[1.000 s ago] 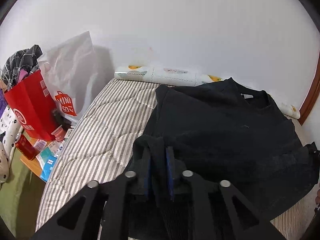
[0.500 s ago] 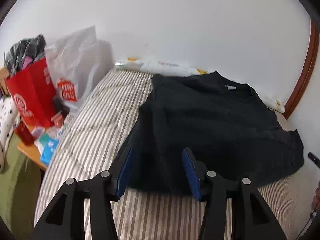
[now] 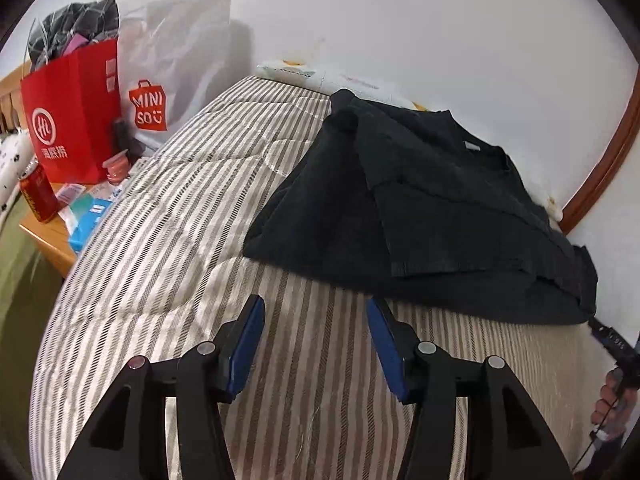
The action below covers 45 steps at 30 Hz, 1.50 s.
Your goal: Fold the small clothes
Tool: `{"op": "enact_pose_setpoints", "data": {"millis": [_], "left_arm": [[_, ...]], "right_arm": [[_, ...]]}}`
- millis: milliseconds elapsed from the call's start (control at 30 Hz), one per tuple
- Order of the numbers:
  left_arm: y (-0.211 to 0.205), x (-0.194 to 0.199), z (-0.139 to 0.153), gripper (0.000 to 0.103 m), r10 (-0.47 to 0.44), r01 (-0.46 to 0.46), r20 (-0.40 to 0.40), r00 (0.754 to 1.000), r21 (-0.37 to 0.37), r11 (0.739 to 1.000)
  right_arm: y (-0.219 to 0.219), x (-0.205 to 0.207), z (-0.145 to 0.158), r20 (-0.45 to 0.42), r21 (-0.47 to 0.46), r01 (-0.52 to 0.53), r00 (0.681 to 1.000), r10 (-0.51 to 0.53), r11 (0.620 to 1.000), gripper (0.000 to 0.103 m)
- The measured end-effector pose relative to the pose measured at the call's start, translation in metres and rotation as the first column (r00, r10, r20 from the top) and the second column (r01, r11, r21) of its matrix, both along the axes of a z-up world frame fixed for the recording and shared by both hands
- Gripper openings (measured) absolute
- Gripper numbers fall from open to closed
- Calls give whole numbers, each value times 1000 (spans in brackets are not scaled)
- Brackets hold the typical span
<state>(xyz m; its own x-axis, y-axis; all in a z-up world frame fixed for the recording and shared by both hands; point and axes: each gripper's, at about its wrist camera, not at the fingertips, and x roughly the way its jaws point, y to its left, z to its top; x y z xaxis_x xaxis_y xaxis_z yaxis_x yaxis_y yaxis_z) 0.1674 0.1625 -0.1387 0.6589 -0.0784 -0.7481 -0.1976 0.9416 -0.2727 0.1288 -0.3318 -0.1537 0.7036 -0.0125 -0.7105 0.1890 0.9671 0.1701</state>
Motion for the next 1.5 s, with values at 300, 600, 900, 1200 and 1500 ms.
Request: {"op": "enact_pose_setpoints", "data": {"millis": [300, 600, 900, 1200, 1500], "left_arm": [[3, 32, -11, 51, 2, -2, -1, 1000, -55, 998], [-5, 49, -10, 45, 31, -31, -3, 1000, -9, 999], [-10, 41, -3, 10, 15, -15, 9, 1000, 6, 1000], [-4, 7, 7, 9, 11, -11, 19, 1000, 3, 1000], [-17, -57, 10, 9, -33, 32, 22, 999, 54, 998]], "right_arm": [[2, 22, -10, -11, 113, -1, 1000, 2, 994, 58], [5, 35, -15, -3, 130, 24, 1000, -24, 991, 58], [21, 28, -7, 28, 43, -35, 999, 34, 998, 9], [24, -8, 6, 42, 49, -67, 997, 65, 997, 8], [30, -68, 8, 17, 25, -65, 998, 64, 998, 8]]}}
